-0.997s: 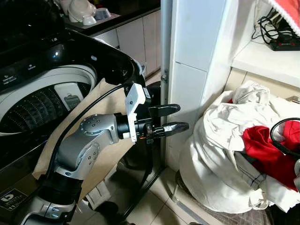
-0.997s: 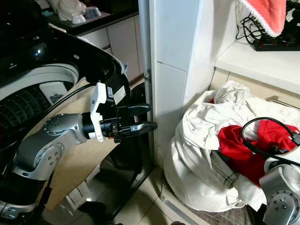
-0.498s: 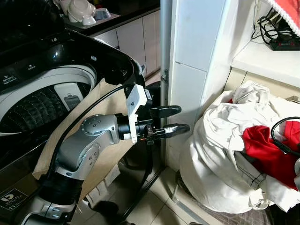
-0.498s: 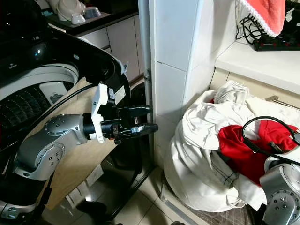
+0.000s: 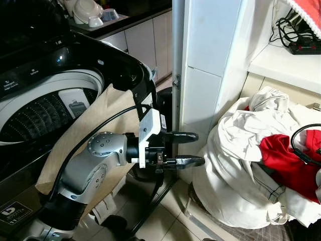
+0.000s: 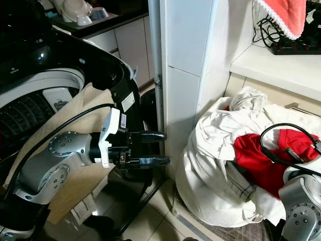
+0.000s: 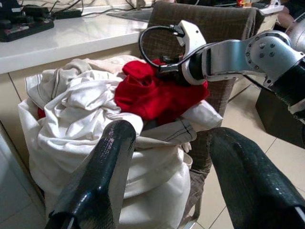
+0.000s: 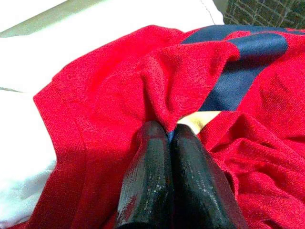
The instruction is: Clothes washing
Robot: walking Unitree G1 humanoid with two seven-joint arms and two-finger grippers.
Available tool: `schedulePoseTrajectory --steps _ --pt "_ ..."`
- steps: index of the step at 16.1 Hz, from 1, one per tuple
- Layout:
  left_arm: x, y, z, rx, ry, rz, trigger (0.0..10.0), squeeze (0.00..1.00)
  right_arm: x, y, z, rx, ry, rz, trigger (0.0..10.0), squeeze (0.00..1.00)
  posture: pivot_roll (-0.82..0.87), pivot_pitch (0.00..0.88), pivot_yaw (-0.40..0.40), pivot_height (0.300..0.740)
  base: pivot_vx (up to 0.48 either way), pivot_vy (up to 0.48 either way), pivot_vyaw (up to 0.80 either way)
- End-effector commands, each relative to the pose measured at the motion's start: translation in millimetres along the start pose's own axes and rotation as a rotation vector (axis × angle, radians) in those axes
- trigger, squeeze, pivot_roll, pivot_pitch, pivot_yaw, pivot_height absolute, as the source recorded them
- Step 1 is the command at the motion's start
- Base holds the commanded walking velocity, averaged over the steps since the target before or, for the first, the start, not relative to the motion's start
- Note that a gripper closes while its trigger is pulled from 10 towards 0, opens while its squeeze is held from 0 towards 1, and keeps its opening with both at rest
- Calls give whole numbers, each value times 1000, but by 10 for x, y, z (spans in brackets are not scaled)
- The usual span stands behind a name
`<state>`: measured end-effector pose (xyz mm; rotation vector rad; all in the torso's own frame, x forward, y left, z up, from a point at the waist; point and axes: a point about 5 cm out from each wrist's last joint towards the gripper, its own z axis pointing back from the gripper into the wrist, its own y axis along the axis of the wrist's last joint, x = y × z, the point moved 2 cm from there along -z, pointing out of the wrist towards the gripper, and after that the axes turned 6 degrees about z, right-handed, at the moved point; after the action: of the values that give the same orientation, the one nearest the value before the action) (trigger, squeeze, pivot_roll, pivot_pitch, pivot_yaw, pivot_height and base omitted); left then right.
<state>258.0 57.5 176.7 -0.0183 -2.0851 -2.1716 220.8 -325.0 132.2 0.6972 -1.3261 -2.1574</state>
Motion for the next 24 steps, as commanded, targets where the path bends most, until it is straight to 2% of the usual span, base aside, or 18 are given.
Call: schedulePoseTrajectory --steps 1,4,6,7,9,11,13,17,20,21,22,23,24 --pt "-46 -40 36 -19 34 3 10000 0 -58 75 18 29 22 -20 0 0 -199 0 87 740 0 0 0" --pt "-57 -53 49 -26 39 -10 10000 0 -164 224 67 95 65 6 0 0 -199 0 87 740 0 0 0" --pt "-74 -38 54 -17 51 -23 10000 0 -338 404 138 164 145 47 0 0 -200 0 85 740 0 0 0" --pt "-109 13 53 1 71 -48 10000 0 -688 644 305 259 340 191 0 0 -201 0 86 740 0 0 0" --pt "-164 87 43 35 107 -78 10000 0 -1040 706 531 259 595 286 0 0 -205 0 87 740 0 0 0" --pt "-254 197 31 94 171 -98 10000 0 -1305 700 793 230 838 357 0 0 -205 0 87 740 0 0 0" --pt "-401 355 39 187 278 -120 10000 0 -1380 674 855 202 939 419 0 0 -208 0 85 740 0 0 0" --pt "-459 417 27 227 314 -115 10000 0 -1369 499 813 106 985 497 0 0 -202 0 79 740 0 0 0" --pt "-456 339 -10 193 325 -95 10000 0 -1370 457 770 65 984 408 0 0 -199 0 79 740 0 0 0" --pt "-450 352 -56 213 312 -59 10000 86 -1473 523 858 63 1077 280 0 0 -201 0 83 740 0 0 0" --pt "-444 374 -103 230 302 -40 10000 1000 -1569 588 958 58 1173 167 0 0 -202 0 84 740 0 0 0" --pt "-417 408 -201 255 269 -11 10000 1000 -1744 718 1200 47 1380 -36 0 0 -206 0 83 740 0 0 0" --pt "-404 417 -233 265 259 -1 10000 1000 -1795 759 1290 41 1455 -96 0 0 -206 0 83 740 0 0 0"
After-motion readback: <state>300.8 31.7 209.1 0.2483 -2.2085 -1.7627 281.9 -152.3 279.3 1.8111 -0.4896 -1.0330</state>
